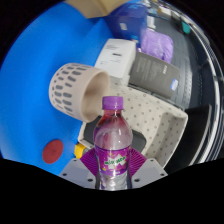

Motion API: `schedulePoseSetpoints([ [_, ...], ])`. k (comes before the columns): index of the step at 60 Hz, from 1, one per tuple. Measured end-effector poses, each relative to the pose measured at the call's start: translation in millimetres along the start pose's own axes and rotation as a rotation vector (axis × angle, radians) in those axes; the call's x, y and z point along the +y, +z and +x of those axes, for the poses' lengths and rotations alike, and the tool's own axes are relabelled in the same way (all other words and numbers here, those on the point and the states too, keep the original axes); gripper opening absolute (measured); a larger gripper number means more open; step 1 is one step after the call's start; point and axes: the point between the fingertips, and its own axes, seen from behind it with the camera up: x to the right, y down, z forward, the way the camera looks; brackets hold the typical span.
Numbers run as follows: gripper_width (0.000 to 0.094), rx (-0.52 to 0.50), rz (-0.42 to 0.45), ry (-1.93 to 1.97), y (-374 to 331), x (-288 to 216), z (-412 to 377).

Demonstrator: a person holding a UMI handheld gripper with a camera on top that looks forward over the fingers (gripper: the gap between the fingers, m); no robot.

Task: Pour water

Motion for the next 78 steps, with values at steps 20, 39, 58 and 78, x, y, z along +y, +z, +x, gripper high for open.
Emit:
schedulePoseSetpoints([
  [20,0.0358,0.014,-0.011,-0.118,5.7,4.5,-0.8],
  [39,0.0359,-0.085,0.041,0.747,-23.0,23.0,16.2],
  [58,0.0358,-0.235,0.222,1.676,-17.4,63.8,20.4],
  [78,0.0359,-0.221,0.276,1.842,12.6,51.6,-32.9],
])
